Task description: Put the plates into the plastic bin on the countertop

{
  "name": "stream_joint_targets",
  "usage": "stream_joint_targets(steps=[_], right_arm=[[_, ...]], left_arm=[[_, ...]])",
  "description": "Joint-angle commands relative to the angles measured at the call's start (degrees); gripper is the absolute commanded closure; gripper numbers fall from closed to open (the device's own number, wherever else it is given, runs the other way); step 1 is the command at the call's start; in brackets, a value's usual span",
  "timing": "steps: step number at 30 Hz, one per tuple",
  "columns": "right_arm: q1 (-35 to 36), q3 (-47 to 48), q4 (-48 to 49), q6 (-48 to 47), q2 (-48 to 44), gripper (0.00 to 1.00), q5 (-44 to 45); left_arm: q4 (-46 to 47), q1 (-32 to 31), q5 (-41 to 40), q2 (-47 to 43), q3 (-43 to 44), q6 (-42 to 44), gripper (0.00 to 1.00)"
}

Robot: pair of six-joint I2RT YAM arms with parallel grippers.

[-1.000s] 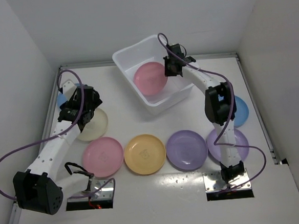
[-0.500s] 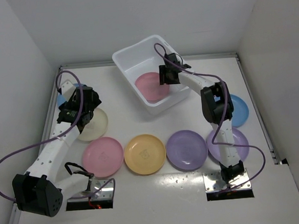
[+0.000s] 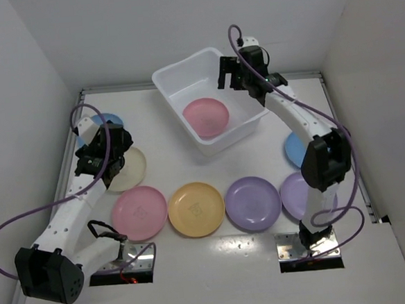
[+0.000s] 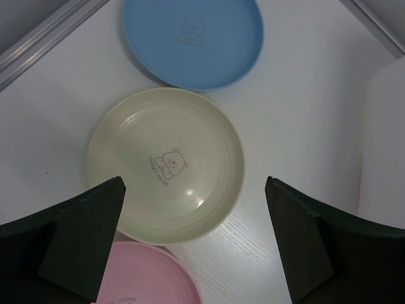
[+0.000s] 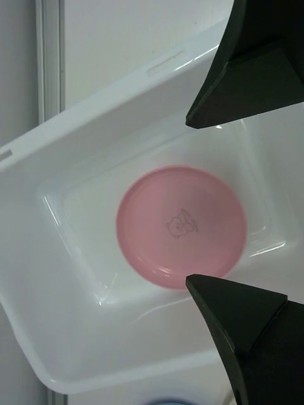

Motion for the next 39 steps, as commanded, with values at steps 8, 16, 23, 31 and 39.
stream_joint_targets(steps=[8, 16, 23, 31, 39], right_arm=[[-2.38, -8.55, -1.35, -3.06, -15.21, 0.0, 11.89], [-5.2, -14.62, -3.19, -2.54, -19.16, 0.0, 10.57], [-6.95, -15.24, -3.19, -2.54, -18.64, 0.0, 7.15], [-8.79, -15.41, -3.19, -2.01, -17.59, 0.0, 6.88], [-9.94, -18.05, -3.19, -1.39, -20.22, 0.0, 8.72]], left_arm=[[9.91, 19.45, 6.78, 4.71, -6.32, 0.76, 0.0], [28.89, 38.89, 27.44, 26.32, 3.24, 10.71, 0.09], [31.55, 42.51, 38.79, 45.31, 15.98, 15.19, 0.09], [26.38, 39.96, 35.99, 55.69, 28.28, 20.56, 0.09], [20.48, 39.34, 30.26, 61.68, 31.46, 20.56, 0.19]])
